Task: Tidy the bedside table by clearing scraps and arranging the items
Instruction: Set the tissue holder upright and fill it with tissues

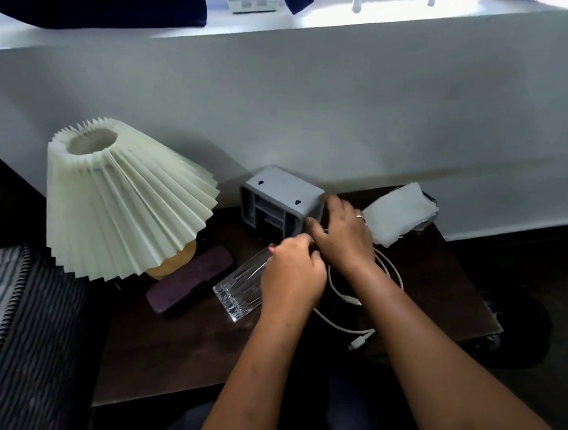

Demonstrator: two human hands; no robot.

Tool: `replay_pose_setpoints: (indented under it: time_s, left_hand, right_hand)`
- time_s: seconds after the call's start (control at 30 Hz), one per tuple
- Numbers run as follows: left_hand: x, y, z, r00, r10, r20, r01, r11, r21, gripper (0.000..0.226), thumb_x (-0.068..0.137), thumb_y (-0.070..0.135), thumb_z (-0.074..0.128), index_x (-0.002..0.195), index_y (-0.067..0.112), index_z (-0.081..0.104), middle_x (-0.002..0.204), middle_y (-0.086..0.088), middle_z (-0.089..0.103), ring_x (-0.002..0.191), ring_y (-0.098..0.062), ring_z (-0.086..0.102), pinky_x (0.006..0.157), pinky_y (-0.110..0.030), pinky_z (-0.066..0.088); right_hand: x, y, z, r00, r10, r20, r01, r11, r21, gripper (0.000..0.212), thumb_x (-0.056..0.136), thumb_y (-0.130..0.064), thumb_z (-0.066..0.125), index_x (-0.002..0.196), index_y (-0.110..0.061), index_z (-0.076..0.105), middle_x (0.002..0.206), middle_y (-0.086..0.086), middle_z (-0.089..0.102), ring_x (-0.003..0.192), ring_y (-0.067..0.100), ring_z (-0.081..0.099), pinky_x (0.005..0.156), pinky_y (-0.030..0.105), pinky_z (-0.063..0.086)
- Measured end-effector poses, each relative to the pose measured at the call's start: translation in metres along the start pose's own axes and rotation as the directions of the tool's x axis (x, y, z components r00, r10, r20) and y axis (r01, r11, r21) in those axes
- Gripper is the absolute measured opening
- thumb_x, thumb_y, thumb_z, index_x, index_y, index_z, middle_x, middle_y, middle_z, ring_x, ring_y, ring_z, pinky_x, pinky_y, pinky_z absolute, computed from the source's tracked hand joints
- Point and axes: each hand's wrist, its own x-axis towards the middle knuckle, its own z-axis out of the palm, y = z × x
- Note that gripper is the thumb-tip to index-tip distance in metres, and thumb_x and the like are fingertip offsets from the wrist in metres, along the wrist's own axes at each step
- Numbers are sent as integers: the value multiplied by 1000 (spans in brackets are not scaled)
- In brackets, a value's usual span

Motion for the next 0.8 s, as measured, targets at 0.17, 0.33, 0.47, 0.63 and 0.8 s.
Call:
replay_pose_setpoints:
  time_s: [0.17, 0.33, 0.47, 0.63, 0.8]
  left_hand:
    - [19, -18, -19, 975, -140, -175, 114, 982, -150, 19, 85, 21, 54, 101, 19, 64, 109, -6, 65, 100, -25, 59, 78, -28, 43]
    - [32, -33, -23, 966, -248, -72, 234, 957, -170, 36, 90, 18, 48, 126, 16, 50, 133, -8, 50, 123, -24, 45, 92, -29, 35]
    - [33, -31, -20, 943, -296, 151, 320, 933, -167, 50, 85, 9, 38, 134, 20, 44, 139, -11, 48, 126, -30, 44, 108, -43, 33]
    - [33, -29, -20, 961, -234, 144, 259, 947, -192, 49, 85, 9, 38, 129, 26, 51, 141, -1, 47, 130, -23, 40, 111, -45, 28]
    - [35, -36, -20, 972, -220, 82, 226, 971, -77, 43, 92, 23, 43, 135, 25, 41, 148, 0, 33, 136, -24, 28, 110, -50, 26]
  right_hand:
    - [4, 2, 18, 988, -54, 143, 34, 990, 137, 85, 75, -56, 63, 144, -29, 22, 150, 5, 27, 134, 36, 31, 109, 46, 32]
    - [9, -3, 23, 978, -119, 173, 75, 968, 240, 107, 60, -66, 67, 145, -38, 10, 156, 4, 17, 142, 31, 22, 113, 49, 26]
    - [5, -14, 34, 979, -133, 155, 95, 970, 226, 100, 62, -56, 71, 143, -45, 14, 156, 5, 14, 138, 37, 26, 108, 47, 32]
    - [6, -15, 38, 997, -58, 49, 34, 922, 387, 88, 65, -29, 74, 140, -32, 29, 145, 9, 25, 129, 30, 39, 100, 28, 35]
    - [17, -6, 31, 989, 130, -67, -60, 777, 626, 59, 72, -30, 76, 118, -20, 41, 111, -2, 55, 102, 15, 55, 83, 24, 42]
